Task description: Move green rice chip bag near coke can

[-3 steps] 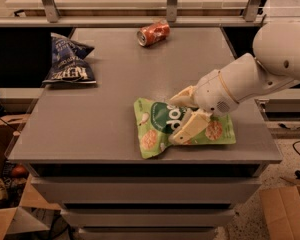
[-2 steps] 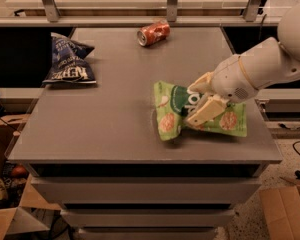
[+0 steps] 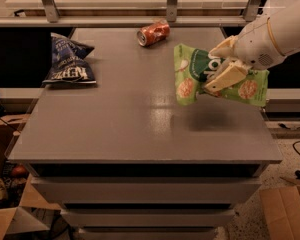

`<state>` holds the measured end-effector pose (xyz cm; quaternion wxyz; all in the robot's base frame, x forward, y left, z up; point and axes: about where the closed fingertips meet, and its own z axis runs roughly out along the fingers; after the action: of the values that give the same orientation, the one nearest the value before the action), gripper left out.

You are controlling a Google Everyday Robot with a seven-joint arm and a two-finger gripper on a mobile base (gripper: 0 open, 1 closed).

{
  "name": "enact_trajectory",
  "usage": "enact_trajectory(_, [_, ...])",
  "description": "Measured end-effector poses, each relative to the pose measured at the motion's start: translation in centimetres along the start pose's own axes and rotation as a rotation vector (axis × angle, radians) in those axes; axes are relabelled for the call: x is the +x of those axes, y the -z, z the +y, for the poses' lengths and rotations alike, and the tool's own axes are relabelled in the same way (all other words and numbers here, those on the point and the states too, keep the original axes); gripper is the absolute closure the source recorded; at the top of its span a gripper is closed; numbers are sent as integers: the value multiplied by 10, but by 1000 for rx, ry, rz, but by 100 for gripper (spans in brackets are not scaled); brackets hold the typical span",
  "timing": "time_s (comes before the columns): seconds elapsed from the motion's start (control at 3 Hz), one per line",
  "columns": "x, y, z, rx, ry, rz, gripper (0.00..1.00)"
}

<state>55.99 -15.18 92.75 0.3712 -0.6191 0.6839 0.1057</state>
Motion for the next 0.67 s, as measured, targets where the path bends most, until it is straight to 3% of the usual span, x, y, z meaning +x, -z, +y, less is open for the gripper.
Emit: enact_trajectory(0.67, [-2, -8, -8, -10, 19, -6, 100])
